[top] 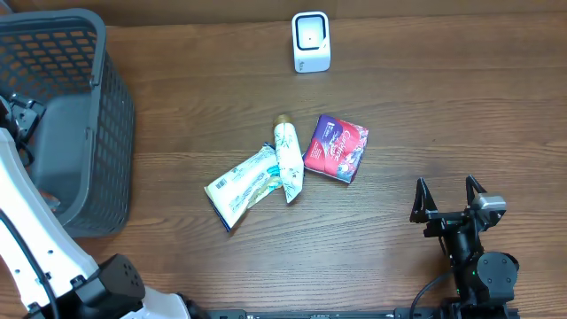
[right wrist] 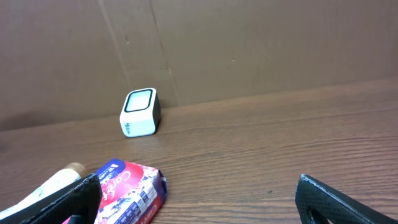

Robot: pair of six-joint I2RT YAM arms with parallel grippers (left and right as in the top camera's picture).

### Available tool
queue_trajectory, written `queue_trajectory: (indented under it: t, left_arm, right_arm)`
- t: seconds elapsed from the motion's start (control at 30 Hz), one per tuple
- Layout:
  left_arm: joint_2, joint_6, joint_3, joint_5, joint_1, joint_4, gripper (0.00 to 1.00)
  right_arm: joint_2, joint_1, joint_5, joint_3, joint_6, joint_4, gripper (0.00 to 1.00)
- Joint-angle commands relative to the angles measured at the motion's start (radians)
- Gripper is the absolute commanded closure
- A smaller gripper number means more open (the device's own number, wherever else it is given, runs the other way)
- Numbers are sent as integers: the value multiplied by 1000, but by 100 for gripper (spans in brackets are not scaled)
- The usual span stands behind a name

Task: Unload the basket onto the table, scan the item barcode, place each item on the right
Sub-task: 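Move the left gripper back into the basket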

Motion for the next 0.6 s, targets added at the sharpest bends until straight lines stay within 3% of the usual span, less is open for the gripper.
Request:
queue_trajectory:
  t: [0.0, 0.27, 0.57]
  left_arm:
    - [-2, -55, -90, -58, 23, 53, 0]
    - [22, 3, -347, -66, 28, 301, 0]
    - [81, 6, -477, -74, 108, 384, 0]
  right_arm:
    - [-10, -3, 10, -10, -4, 7, 0]
    - [-10, -3, 10, -10, -4, 7, 0]
    - [-10, -3, 10, -10, -4, 7, 0]
